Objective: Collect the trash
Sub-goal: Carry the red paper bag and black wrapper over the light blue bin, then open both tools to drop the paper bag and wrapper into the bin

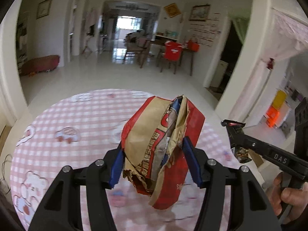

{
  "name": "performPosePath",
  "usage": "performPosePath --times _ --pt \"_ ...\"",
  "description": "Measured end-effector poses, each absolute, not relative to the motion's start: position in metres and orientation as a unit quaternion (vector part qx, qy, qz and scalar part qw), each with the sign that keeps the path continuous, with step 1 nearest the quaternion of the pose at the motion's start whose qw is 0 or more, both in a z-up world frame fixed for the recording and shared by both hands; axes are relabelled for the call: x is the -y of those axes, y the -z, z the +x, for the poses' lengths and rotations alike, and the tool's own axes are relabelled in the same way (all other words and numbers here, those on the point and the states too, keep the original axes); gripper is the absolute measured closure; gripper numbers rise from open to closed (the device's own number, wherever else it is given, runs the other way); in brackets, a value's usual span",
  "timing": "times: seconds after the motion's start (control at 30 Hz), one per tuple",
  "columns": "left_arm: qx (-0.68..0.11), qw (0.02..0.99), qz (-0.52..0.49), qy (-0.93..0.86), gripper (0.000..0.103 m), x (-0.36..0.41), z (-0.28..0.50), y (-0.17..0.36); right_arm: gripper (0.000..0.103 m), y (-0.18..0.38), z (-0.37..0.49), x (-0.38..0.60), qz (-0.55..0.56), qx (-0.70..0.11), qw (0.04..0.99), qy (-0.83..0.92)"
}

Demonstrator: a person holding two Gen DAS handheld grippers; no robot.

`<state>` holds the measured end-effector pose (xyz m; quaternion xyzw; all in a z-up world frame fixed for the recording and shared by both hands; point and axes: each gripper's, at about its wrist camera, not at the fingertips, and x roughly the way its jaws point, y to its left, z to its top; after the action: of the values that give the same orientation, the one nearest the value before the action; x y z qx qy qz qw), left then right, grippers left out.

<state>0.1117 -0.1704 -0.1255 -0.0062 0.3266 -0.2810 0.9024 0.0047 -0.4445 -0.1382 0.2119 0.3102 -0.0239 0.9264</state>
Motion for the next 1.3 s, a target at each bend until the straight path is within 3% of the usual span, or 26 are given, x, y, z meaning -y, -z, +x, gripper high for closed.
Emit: performPosePath --times 0.5,1.07,1.1,1.17,1.2,1.23,1.27,1.3 --pt "-0.331 0.834 0.072 0.436 0.046 0.352 0.028 0.117 0.088 0.156 -0.147 0.614 0.317 -0.261 0.887 0.21" --pt "-0.438 0.767 0.152 0.444 0.044 0.475 0.019 0.218 0.088 0.235 -0.161 0.669 0.391 -0.316 0.83 0.24" --pt "-0.446 0.763 0.161 0.439 0.042 0.481 0.021 0.227 0.088 0.24 -0.16 0.673 0.396 -0.318 0.827 0.24" --pt "-0.452 0.763 0.176 0.428 0.028 0.492 0.023 0.24 0.085 0.253 -0.158 0.679 0.41 -0.326 0.817 0.241" --pt "-0.451 0.765 0.188 0.42 0.016 0.498 0.023 0.246 0.084 0.26 -0.156 0.683 0.42 -0.331 0.81 0.239" --pt "-0.444 0.77 0.198 0.414 0.014 0.502 0.022 0.248 0.068 0.264 -0.157 0.685 0.43 -0.331 0.807 0.234" --pt "-0.434 0.775 0.212 0.407 0.013 0.505 0.021 0.249 0.029 0.267 -0.156 0.689 0.443 -0.327 0.802 0.233" --pt "-0.431 0.776 0.218 0.406 0.012 0.505 0.019 0.25 0.016 0.269 -0.158 0.691 0.446 -0.323 0.799 0.241"
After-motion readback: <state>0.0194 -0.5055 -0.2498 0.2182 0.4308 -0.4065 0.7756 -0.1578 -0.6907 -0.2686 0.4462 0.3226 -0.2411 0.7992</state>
